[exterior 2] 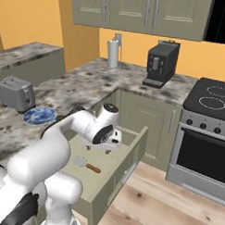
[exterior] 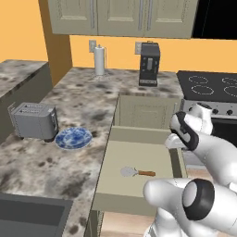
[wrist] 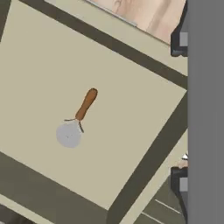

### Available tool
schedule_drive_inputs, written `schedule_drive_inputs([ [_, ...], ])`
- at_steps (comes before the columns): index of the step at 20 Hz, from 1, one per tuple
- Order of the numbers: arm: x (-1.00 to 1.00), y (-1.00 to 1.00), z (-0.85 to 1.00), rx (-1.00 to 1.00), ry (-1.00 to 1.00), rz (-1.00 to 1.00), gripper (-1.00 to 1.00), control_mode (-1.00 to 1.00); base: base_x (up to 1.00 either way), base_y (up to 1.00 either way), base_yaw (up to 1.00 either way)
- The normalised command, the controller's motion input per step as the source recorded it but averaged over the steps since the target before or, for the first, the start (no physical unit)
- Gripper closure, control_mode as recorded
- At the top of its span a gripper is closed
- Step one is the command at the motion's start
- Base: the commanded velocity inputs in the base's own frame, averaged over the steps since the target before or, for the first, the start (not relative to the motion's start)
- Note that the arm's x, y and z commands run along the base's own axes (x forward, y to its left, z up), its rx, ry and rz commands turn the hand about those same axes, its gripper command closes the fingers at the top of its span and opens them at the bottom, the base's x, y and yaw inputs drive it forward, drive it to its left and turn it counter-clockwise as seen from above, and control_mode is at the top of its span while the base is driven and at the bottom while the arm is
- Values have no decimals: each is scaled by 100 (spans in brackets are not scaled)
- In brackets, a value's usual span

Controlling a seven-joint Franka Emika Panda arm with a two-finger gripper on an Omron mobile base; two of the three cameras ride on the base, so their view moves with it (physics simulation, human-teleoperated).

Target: Pick the pizza cutter from the drawer and place it on the counter.

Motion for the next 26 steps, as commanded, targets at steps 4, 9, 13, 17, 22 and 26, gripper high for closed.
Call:
schedule_drive_inputs([
  [4,25,88,-4,-14,1,60,-100,-100,0,0,0],
  [9,5,29,-34,-5,6,57,-100,-100,0,0,0],
  [13,0,0,-70,-8,0,34,-100,-100,0,0,0],
  [17,4,0,-82,-9,-2,16,-100,-100,0,0,0],
  [22,7,0,-81,-4,-5,7,-100,-100,0,0,0],
  [26,34,0,-69,-1,-2,3,-100,-100,0,0,0],
])
